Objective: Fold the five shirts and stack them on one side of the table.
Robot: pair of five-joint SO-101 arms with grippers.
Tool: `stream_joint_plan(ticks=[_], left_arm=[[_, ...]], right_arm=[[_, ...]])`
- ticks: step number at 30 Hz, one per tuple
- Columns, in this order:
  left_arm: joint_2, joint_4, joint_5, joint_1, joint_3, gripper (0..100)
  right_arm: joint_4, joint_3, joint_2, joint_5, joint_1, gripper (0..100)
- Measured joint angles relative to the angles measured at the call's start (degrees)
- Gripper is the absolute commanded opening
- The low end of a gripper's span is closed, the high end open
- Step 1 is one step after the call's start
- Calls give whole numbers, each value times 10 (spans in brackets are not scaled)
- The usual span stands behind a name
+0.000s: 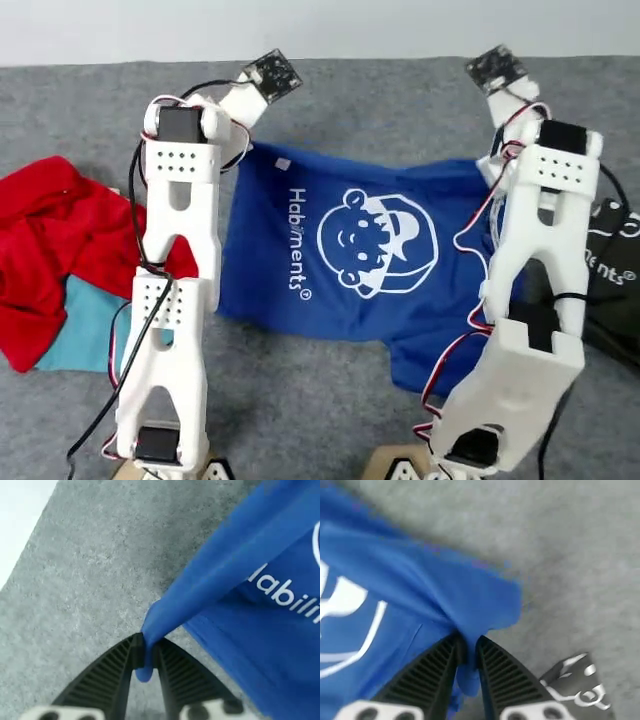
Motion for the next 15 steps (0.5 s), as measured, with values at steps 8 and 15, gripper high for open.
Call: stream_joint_plan(ticks=[8, 15], left_arm=[[0, 0, -63, -2, 37, 12], [-117, 0, -112, 3, 236, 16]], right_arm=[[128, 0, 0, 44, -2, 11], [229, 0, 0, 65, -2, 11]])
